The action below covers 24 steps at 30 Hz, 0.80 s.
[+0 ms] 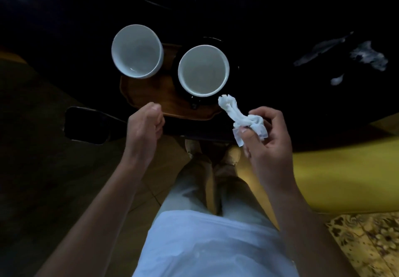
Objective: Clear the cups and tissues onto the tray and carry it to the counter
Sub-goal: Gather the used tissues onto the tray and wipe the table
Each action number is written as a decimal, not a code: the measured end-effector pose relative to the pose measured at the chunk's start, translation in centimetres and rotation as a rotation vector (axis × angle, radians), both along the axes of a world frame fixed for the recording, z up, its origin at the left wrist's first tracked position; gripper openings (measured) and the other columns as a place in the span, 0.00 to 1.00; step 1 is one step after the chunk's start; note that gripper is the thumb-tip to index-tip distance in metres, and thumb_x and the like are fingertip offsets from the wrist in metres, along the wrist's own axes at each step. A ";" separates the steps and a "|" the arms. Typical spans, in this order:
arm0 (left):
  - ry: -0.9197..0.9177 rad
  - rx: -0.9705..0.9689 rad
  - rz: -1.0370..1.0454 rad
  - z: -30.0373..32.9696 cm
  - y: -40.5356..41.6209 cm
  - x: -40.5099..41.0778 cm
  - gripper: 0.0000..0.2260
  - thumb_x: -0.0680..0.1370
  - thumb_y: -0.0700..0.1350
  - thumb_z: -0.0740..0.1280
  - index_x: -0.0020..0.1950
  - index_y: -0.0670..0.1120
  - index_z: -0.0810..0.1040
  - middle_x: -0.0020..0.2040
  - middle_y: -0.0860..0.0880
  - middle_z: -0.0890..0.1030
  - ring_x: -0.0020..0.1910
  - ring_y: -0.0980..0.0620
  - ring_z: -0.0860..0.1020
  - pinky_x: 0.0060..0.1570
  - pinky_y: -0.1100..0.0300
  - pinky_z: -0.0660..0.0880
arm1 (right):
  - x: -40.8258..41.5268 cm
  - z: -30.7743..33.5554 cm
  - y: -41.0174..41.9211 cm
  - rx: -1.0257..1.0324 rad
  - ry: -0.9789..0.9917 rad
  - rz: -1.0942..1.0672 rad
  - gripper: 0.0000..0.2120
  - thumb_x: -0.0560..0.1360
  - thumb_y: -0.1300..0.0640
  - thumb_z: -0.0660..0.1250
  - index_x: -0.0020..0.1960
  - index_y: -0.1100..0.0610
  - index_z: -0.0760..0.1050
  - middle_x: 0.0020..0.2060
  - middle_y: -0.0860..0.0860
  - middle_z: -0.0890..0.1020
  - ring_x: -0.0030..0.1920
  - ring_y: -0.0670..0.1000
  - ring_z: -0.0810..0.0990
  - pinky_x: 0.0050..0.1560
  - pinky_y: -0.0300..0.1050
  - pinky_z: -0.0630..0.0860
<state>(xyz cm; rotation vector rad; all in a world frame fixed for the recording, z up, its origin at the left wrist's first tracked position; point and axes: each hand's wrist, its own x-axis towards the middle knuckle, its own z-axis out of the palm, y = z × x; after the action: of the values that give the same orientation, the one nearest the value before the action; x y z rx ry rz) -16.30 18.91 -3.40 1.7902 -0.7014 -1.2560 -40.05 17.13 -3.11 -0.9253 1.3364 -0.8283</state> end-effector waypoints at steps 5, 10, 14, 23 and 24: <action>0.230 0.074 -0.022 0.8 0.6 1.9 0.09 0.66 0.36 0.56 0.42 0.48 0.70 0.37 0.50 0.70 0.35 0.52 0.67 0.37 0.56 0.63 | 1.6 0.5 -0.4 -0.101 0.024 0.100 0.14 0.78 0.67 0.68 0.57 0.51 0.78 0.40 0.47 0.79 0.33 0.43 0.73 0.36 0.37 0.69; 0.042 0.089 0.031 0.7 0.6 4.0 0.14 0.71 0.33 0.61 0.49 0.50 0.73 0.44 0.50 0.76 0.41 0.49 0.73 0.42 0.53 0.71 | 4.3 0.5 -1.3 -0.221 0.148 0.130 0.11 0.78 0.70 0.67 0.50 0.54 0.81 0.48 0.54 0.82 0.51 0.49 0.82 0.52 0.37 0.74; -0.111 0.092 -0.044 -0.4 -0.2 6.3 0.12 0.80 0.33 0.67 0.60 0.46 0.76 0.55 0.45 0.81 0.54 0.50 0.81 0.54 0.59 0.78 | 7.8 0.5 -1.5 -0.217 0.232 0.135 0.07 0.81 0.63 0.66 0.57 0.57 0.79 0.50 0.52 0.82 0.52 0.49 0.82 0.52 0.40 0.75; -0.159 0.127 -0.389 -2.5 -0.9 10.8 0.10 0.83 0.42 0.68 0.64 0.48 0.76 0.48 0.50 0.84 0.42 0.55 0.84 0.41 0.65 0.79 | 16.9 -1.0 0.3 -0.145 0.477 -0.104 0.06 0.84 0.57 0.61 0.53 0.56 0.76 0.39 0.49 0.80 0.39 0.46 0.79 0.39 0.38 0.73; -0.198 0.118 -0.422 -2.8 -1.3 11.3 0.09 0.82 0.43 0.68 0.63 0.49 0.76 0.46 0.52 0.83 0.40 0.57 0.83 0.39 0.66 0.77 | 17.5 -1.3 0.5 -0.145 0.493 -0.139 0.06 0.84 0.57 0.61 0.53 0.56 0.76 0.39 0.49 0.80 0.39 0.47 0.79 0.39 0.39 0.74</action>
<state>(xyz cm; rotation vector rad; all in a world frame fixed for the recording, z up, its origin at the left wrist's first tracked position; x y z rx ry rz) -4.96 17.58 -6.16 1.9450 -1.1862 -1.4251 -22.56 17.68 -4.45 -1.2122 1.7989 -0.8424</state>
